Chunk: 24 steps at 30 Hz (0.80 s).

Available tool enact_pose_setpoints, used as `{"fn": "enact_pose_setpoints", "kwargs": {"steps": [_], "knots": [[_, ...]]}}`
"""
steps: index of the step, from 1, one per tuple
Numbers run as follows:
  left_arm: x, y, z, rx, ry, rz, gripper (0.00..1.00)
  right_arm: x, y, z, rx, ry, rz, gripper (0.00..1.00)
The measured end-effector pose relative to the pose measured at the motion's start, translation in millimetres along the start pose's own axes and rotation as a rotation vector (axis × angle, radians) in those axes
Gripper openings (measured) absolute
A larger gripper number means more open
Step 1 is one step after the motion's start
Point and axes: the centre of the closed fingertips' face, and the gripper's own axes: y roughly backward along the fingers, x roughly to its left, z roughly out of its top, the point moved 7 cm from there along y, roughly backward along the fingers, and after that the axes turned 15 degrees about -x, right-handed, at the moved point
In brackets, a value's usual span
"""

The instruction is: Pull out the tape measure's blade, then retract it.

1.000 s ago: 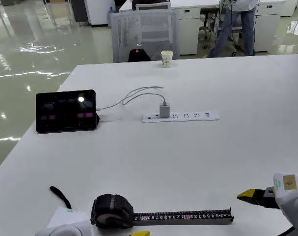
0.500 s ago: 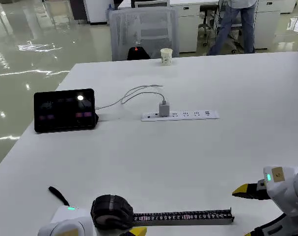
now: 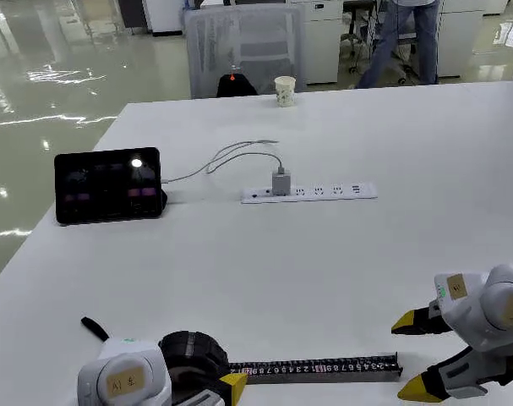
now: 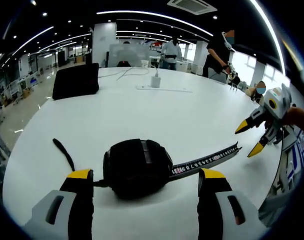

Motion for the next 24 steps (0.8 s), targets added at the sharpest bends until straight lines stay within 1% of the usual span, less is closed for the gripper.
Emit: {"fn": "enact_pose_setpoints", "kwargs": {"steps": [6,12,15,20,24], "knots": [[1.0,-5.7,-4.0,0.016,0.007,0.003,0.81,-4.2,-4.3,-5.6,0.018,0.006,0.017,0.38],[2.7,-10.5,-5.3,0.024,0.02,0.016,0.8,-5.9,-10.3,-10.4,0.036,0.023,0.043,0.31],[3.9,-13.4,-3.9,0.023,0.045,0.022,0.79,-6.3,-13.5,-10.9,0.041,0.036,0.055,0.28],[4.5,-17.0,0.1,0.016,0.068,0.035,0.77,-7.9,-17.5,-11.4,0.046,0.044,0.065,0.23],[4.6,-18.9,0.5,0.017,0.078,0.04,0.74,-8.5,-19.1,-11.9,0.053,0.056,0.074,0.19]]}}
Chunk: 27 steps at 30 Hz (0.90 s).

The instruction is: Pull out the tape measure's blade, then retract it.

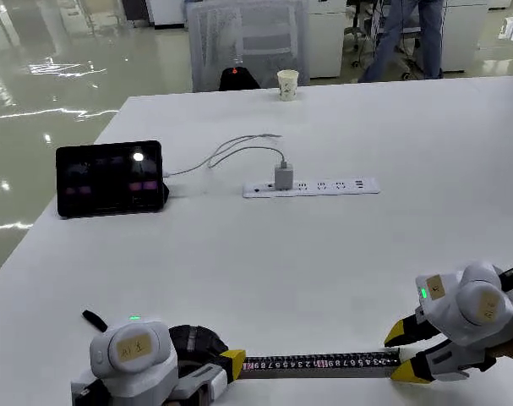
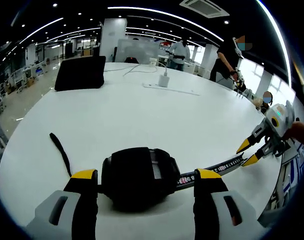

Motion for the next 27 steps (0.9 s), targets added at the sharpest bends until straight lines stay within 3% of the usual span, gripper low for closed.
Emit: {"fn": "enact_pose_setpoints", "kwargs": {"steps": [5,19,27], "knots": [[0.5,-1.9,-0.7,0.008,0.013,0.008,0.72,0.9,-0.3,-2.6,0.026,0.013,0.018,0.17],[3.0,-9.1,-0.7,0.022,0.045,0.033,0.68,1.8,-1.1,-3.1,0.031,-0.006,0.041,0.12],[4.6,-10.9,-2.0,0.047,0.032,0.048,0.64,1.5,-1.1,-2.5,0.042,-0.003,0.05,0.11]]}}
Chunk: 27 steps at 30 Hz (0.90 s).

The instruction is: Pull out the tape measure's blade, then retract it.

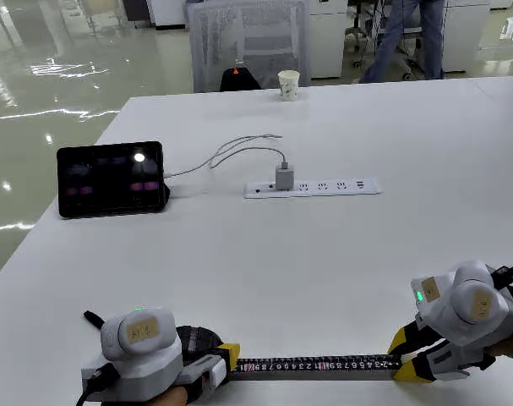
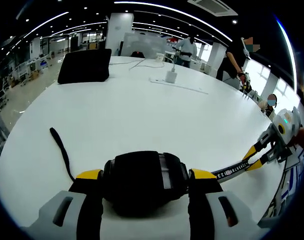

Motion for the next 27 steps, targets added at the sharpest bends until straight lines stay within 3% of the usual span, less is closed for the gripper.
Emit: {"fn": "enact_pose_setpoints", "kwargs": {"steps": [27], "knots": [[-0.3,-3.1,0.3,0.068,-0.011,0.016,0.63,0.4,0.5,0.4,0.021,0.005,-0.001,0.1]]}}
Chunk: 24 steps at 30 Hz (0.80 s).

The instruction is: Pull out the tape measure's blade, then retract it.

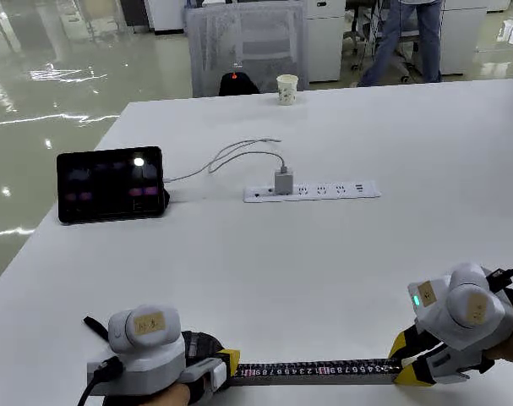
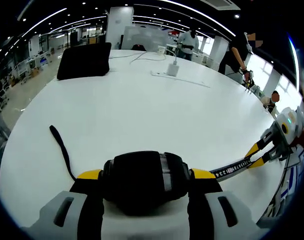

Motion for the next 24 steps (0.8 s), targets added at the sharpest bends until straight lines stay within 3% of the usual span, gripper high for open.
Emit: {"fn": "enact_pose_setpoints", "kwargs": {"steps": [8,24], "knots": [[0.2,1.1,-0.1,0.022,-0.009,0.003,0.61,0.4,-0.8,0.6,0.005,0.004,0.002,0.1],[0.8,0.5,-0.2,0.019,-0.011,-0.004,0.6,0.6,-1.1,1.3,0.015,-0.003,0.002,0.09]]}}
